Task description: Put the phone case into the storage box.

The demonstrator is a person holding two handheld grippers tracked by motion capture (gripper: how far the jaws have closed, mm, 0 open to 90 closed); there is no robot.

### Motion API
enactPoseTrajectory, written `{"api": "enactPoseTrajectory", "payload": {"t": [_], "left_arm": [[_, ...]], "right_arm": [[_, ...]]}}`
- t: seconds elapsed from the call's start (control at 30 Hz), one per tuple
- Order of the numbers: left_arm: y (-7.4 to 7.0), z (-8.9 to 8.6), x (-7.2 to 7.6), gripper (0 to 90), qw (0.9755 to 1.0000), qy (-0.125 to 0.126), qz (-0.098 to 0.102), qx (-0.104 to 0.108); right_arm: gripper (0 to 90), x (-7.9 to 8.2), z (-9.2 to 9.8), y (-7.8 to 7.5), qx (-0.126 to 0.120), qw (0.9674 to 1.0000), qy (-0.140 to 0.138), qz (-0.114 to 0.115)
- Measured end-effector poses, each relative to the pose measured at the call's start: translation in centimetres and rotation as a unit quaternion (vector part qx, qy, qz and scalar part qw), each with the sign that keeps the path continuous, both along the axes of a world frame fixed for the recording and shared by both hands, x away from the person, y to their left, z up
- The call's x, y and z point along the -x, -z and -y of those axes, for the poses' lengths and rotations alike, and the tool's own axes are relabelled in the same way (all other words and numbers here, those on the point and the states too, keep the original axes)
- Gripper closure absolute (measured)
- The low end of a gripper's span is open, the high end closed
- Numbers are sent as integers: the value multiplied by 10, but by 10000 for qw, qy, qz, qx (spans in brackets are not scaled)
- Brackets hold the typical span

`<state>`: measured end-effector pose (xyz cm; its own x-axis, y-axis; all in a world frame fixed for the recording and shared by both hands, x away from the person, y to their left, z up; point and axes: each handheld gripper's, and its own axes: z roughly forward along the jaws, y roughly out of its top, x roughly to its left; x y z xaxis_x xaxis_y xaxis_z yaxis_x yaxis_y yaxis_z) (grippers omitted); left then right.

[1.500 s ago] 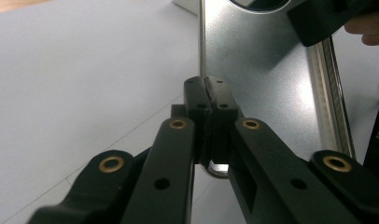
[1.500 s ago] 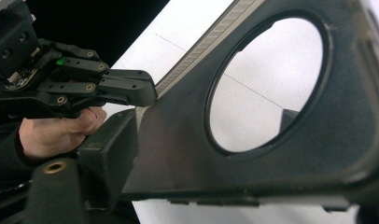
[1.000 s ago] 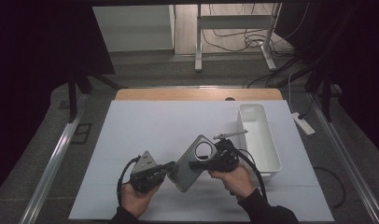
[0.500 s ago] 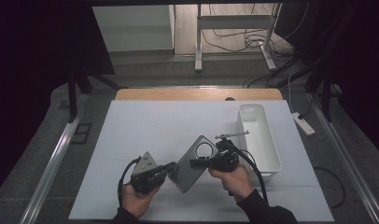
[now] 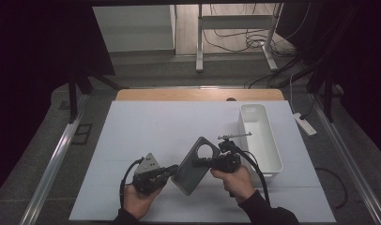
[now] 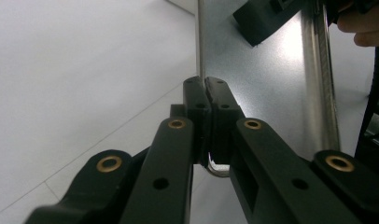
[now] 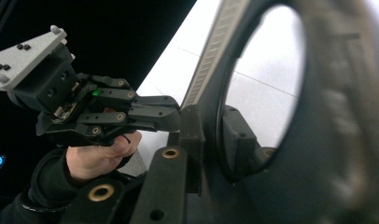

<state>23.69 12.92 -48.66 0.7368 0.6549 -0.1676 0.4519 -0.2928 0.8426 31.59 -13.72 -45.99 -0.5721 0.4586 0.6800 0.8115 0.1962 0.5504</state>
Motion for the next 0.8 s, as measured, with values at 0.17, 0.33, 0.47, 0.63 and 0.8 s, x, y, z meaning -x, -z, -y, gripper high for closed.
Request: {"api": "enactPoseTrajectory", "payload": {"t": [0.17,0.33,0.47,0.63,0.8], "left_arm": [[1,2,-2,844,9999,102,-48,-37],[0,1,-5,590,9998,90,-136,-100],[2,-3,-10,407,9992,178,-357,-19],[5,-5,-14,236,9972,358,-641,116],[5,-8,-16,114,9959,424,-785,159]], "right_arm": [[854,0,2,0,-122,9999,35,-71],[856,0,2,-1,-26,10000,73,33],[855,2,3,-3,173,9995,20,267],[856,5,4,-6,373,9978,-57,538],[859,7,5,-9,448,9964,-105,711]]}}
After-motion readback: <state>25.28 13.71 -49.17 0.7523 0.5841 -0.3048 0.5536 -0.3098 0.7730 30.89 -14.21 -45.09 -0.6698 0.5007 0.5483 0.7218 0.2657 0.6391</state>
